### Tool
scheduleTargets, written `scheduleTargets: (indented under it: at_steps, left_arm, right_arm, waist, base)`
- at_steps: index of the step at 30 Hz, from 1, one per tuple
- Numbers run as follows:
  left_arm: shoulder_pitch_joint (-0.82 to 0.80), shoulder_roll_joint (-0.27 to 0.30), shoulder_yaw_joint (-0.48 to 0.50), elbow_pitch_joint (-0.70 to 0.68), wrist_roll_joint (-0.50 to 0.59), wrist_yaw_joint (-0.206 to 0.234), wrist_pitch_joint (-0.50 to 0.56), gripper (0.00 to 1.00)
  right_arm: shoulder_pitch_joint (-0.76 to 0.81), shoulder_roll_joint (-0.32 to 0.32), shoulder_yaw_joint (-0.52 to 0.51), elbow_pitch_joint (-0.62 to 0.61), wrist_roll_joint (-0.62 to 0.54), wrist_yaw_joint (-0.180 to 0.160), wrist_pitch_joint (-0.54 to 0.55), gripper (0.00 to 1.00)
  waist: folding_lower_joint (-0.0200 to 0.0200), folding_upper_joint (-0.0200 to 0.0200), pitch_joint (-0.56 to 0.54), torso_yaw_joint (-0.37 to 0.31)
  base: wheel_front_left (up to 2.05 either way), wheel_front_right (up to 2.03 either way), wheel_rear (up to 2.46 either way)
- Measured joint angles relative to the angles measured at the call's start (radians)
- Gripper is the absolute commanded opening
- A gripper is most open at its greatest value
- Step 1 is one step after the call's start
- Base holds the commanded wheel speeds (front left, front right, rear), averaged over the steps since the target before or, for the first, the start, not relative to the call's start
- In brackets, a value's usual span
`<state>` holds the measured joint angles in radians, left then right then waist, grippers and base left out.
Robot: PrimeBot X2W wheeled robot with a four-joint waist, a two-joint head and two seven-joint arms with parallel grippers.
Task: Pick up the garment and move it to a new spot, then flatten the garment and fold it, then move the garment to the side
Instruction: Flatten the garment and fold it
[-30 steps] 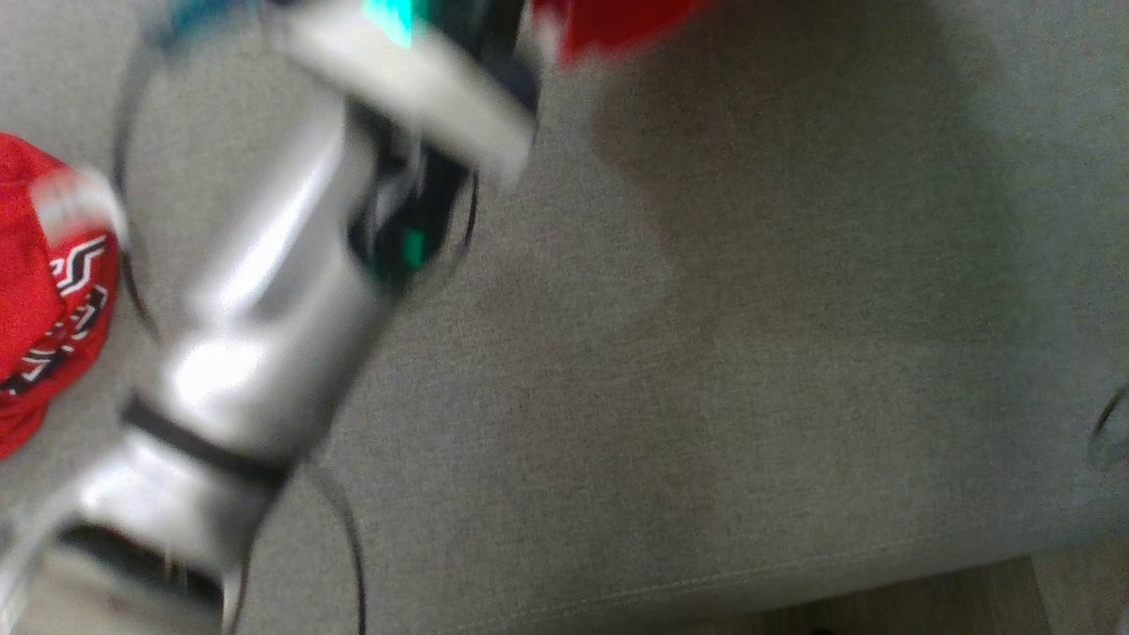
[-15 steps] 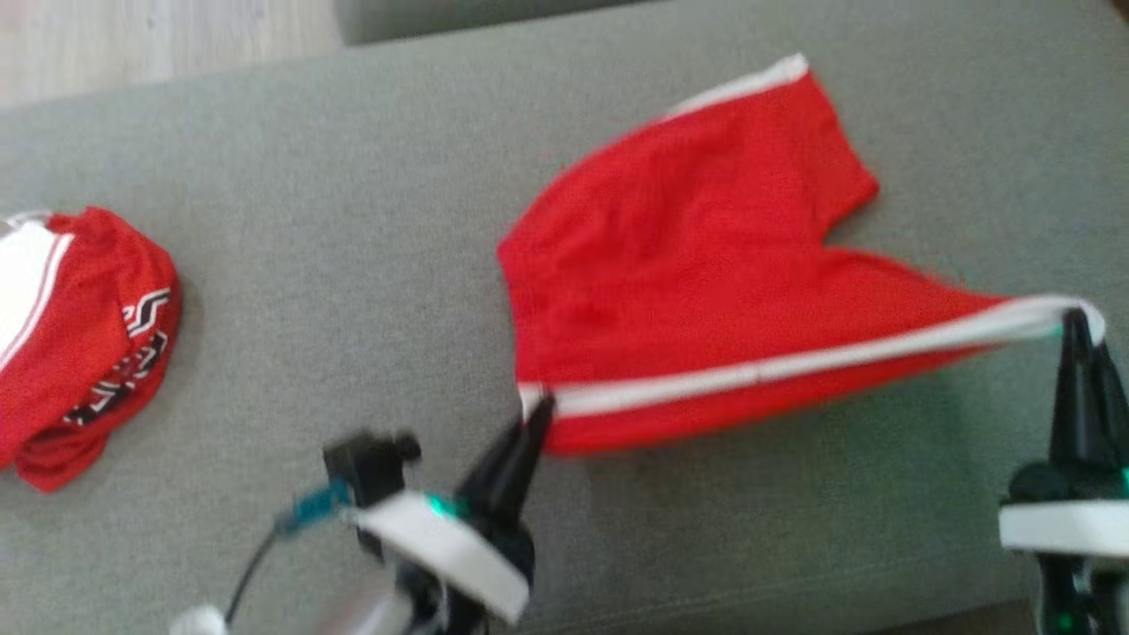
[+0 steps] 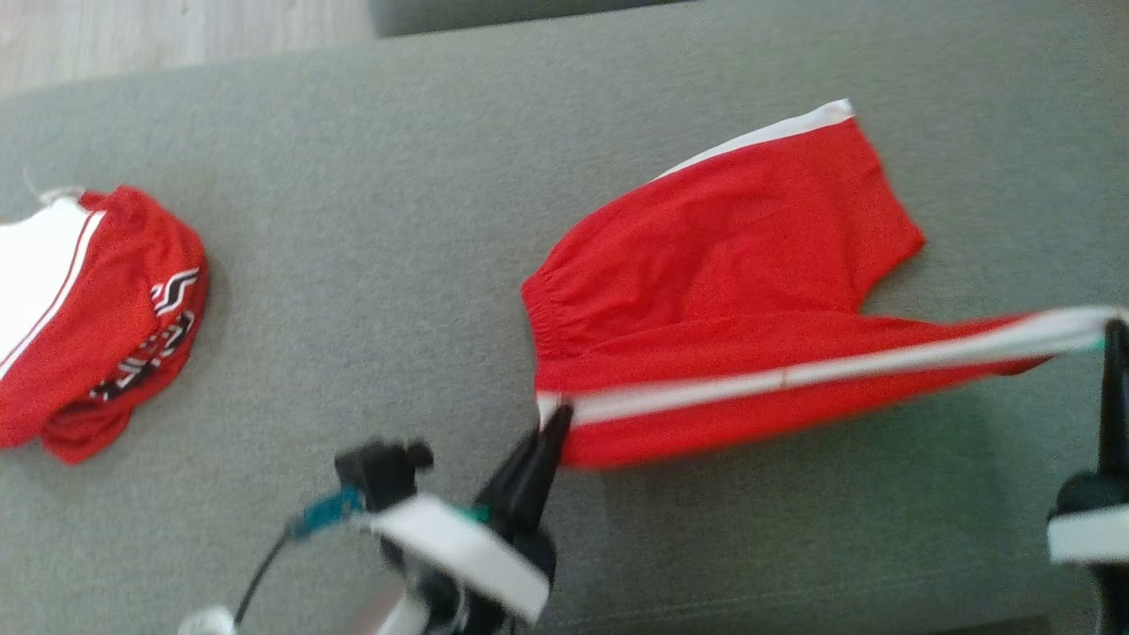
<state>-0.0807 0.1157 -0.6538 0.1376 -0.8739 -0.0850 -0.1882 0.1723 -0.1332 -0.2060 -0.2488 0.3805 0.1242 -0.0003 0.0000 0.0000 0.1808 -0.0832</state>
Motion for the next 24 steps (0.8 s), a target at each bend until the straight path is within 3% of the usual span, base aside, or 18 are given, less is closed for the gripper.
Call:
scheduleTargets:
  at_steps: [5,9,14,24]
  left_arm:
    - [-0.155,-0.056,0.025,0.044,-0.09,0.041,0.022,0.0]
    - [-0.283,-0.067,0.014,0.1,-0.144,0.052,0.037,0.0]
    - [-0.408,-0.069,-0.033,0.181,-0.262,0.11,0.019,0.0]
    - [-0.626,-0.071,-0.154,0.336,-0.42,0.12,-0.03,0.0]
  right_arm:
    - [-0.133,-0.094,-0.002,0.069,0.024,0.0,0.079,0.0]
    - [-0.273,-0.174,0.029,0.155,0.043,0.0,0.155,0.0]
    - [-0.453,-0.261,0.107,0.295,0.072,0.0,0.218,0.0]
    - [-0.743,-0.324,0.271,0.582,0.128,0.0,0.236,0.0]
  waist:
    - [0.0002,0.0,0.051,0.033]
    - [0.0002,0.0,0.097,0.055]
    - [0.0003,0.0,0.148,0.08]
    - [0.0002,0.0,0.221,0.105]
  base:
    - [0.0,0.0,0.0]
    - [0.0,0.0,0.0]
    - [0.0,0.0,0.0]
    - [0.0,0.0,0.0]
